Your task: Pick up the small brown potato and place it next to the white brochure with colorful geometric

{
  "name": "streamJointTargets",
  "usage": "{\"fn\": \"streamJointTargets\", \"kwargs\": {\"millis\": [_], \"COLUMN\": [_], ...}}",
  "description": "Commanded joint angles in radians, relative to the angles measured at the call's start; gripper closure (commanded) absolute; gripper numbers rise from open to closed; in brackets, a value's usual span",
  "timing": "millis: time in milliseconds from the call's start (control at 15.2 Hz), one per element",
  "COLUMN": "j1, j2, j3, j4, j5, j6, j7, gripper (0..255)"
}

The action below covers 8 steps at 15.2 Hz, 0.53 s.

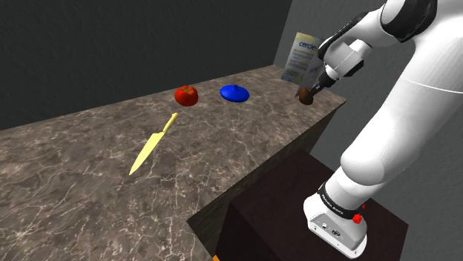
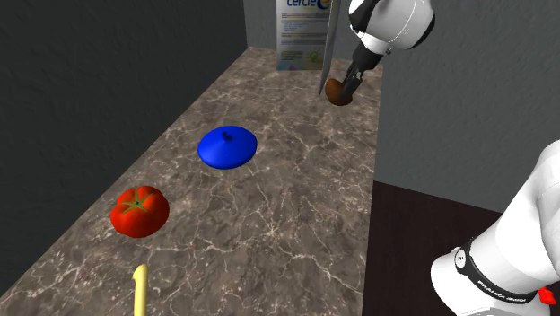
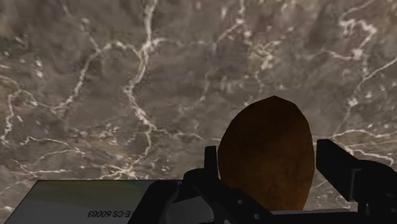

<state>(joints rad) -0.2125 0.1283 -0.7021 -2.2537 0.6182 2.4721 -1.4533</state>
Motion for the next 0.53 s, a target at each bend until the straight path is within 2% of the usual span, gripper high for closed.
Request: {"fn": "streamJointTargets", "kwargs": {"millis": [0,66,396,462], "j1": [-0.002,-0.003,-0.002,0.004], "j2": [0.005,0.006,0.005,-0.032], "j3": [-0.002,-0.002,-0.002,-0.017], "j4": [-0.007,-0.005,-0.007,-0.011], "j5": [-0.002,-0.001,-0.002,-0.051], "j6": [0.000,-0.001,0.000,-0.015], "j7": [0.000,-0.002,-0.001,0.032], "gripper": [255,0,0,0]}}
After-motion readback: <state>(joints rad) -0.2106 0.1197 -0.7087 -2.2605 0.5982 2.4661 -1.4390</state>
